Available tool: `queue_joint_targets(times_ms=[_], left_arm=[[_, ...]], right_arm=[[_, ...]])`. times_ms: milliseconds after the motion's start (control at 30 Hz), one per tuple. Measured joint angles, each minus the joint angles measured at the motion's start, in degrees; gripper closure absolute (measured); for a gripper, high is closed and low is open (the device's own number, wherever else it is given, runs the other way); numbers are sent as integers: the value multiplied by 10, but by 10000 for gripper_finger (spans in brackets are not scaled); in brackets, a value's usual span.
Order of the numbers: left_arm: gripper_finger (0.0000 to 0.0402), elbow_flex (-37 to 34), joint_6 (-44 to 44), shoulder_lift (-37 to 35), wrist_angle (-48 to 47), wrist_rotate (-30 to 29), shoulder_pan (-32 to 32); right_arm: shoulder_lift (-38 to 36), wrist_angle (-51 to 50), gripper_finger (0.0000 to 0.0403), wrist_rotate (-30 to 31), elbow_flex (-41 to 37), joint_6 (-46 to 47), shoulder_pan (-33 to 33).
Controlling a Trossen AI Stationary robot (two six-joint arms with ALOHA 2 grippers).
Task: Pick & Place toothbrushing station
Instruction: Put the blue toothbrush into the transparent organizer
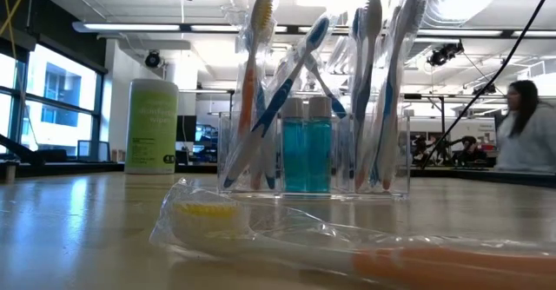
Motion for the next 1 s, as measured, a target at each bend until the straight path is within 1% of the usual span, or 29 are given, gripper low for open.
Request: queue_joint_targets(times_ms=[100,233,333,400,467,567,667,767,833,900,1000], left_arm=[[280,0,4,0,6,0,-8],[280,0,4,0,5,-8,-18],[280,0,5,0,4,-16,-24],[280,0,5,0,5,-21,-26],[280,0,11,0,5,-21,-26],[280,0,19,0,5,-21,-26],[280,0,20,0,5,-22,-26],[280,0,19,0,5,-22,-26],[280,0,19,0,3,-22,-26],[280,0,15,0,-1,-22,-26],[280,0,15,0,-2,-22,-28]], right_arm=[[-3,-1,400,39,0,20,11],[-12,-20,398,86,0,72,31],[-23,-57,389,90,0,120,42],[-33,-64,376,89,0,131,50],[-40,-65,356,89,1,129,54],[-40,-92,312,89,24,117,53],[-41,-164,258,89,66,125,53],[-40,-274,205,81,109,166,53],[-38,-347,177,53,131,211,53],[-37,-406,159,9,143,262,53],[-36,-464,148,-34,145,332,53]])
